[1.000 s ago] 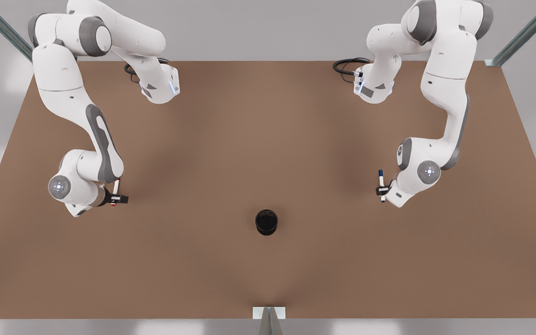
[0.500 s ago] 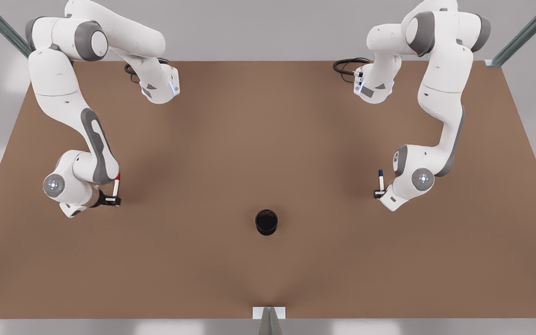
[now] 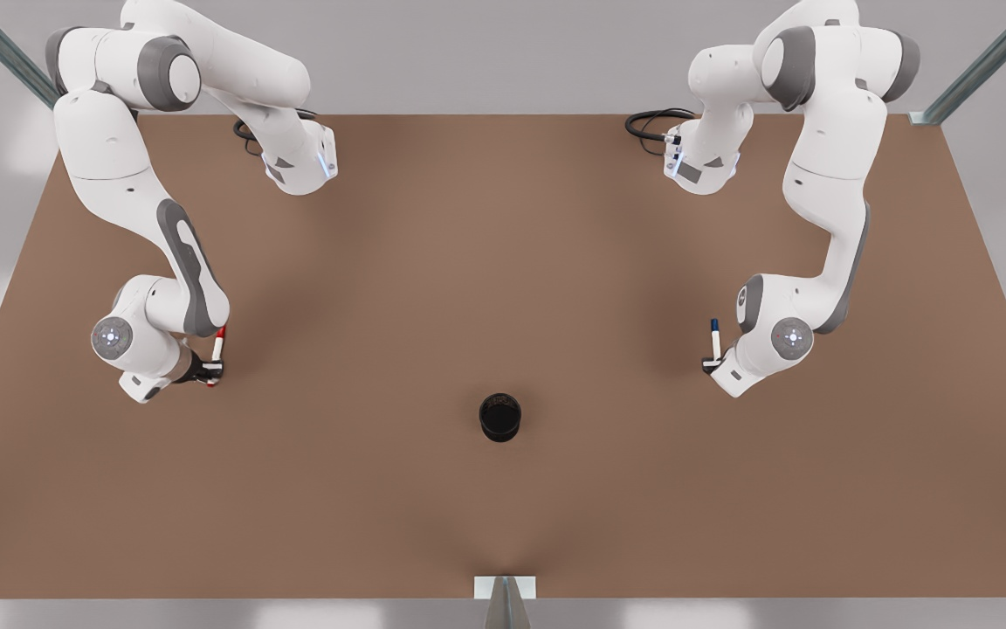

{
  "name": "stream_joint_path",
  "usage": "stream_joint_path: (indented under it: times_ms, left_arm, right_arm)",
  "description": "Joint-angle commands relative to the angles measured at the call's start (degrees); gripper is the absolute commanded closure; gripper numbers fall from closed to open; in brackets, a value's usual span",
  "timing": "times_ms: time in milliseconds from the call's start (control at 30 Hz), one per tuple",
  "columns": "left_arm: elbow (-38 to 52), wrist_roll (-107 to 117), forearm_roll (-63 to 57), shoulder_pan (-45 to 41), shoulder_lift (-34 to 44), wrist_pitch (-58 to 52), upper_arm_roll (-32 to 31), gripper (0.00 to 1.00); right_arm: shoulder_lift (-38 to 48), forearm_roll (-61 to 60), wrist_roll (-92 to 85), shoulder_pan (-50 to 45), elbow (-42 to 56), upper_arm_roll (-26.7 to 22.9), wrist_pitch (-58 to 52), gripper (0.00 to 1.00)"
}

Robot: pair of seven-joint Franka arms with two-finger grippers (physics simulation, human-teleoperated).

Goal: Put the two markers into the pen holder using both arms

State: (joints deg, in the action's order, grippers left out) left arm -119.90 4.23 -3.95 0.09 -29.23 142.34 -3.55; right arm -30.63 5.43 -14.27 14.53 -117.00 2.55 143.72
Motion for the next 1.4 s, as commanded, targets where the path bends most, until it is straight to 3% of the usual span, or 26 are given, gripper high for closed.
stream_joint_path:
  times_ms: [0,200,300,400,467,567,667,800,900,1033,1267,1333,1367]
  left_arm:
    - [0.02,-1.07,-0.01,0.0,0.05,0.13,-0.05,0.64]
    - [0.02,-0.89,-0.01,0.09,0.05,0.13,-0.05,0.72]
    - [0.2,-0.81,-0.01,0.0,0.13,0.04,-0.05,0.76]
    - [0.2,-0.72,-0.01,-0.17,0.93,-0.4,-0.05,0.76]
    - [0.46,-0.63,-0.01,-0.35,2.15,-2.16,-0.05,0.77]
    - [1.16,-0.72,-0.01,-0.44,3.47,-4.53,-0.05,0.77]
    - [1.16,-0.89,-0.01,-0.44,6.02,-5.41,-0.93,0.77]
    - [10.3,-5.73,9.22,-0.53,12.26,-21.05,-4.53,0.77]
    - [18.57,-5.82,11.07,-0.7,12.18,-30.11,-5.94,0.77]
    - [20.59,-5.55,13.26,-0.97,12.09,-31.69,-7.35,0.77]
    - [23.74,-4.33,16.52,-3.15,11.3,-32.92,-7.43,0.77]
    - [28.83,-5.72,19.49,-5.44,8.67,-32.48,-7.52,0.78]
    - [37.63,-6.43,20.21,-7.99,2.95,-32.31,-7.61,0.79]
  right_arm:
    - [0.05,0.02,-5.5,-0.02,0.02,0.0,0.69,0.67]
    - [-0.13,0.02,-5.33,-0.11,0.02,0.0,0.77,0.67]
    - [0.05,0.02,-6.12,0.06,-1.56,0.0,3.23,0.59]
    - [0.05,0.02,-6.29,0.06,-1.74,0.0,3.32,0.59]
    - [0.05,0.02,-6.29,0.15,-1.82,0.0,3.41,0.62]
    - [0.31,0.02,-6.29,0.42,-2.35,0.0,4.2,0.76]
    - [1.1,0.02,-5.77,-0.37,-1.91,0.18,3.23,0.79]
    - [3.56,0.02,-5.33,-0.37,2.3,2.55,-3.97,0.79]
    - [3.74,-0.07,-5.15,-0.46,13.64,6.77,-14.17,0.79]
    - [3.3,-0.42,-0.41,-0.37,20.5,14.15,-14.08,0.79]
    - [2.95,-0.33,1.62,-2.31,24.81,14.68,-14.17,0.79]
    - [2.42,-0.42,1.62,-2.13,24.81,14.59,-13.82,0.79]
    - [2.07,-0.33,1.62,-2.13,24.89,14.59,-13.73,0.79]
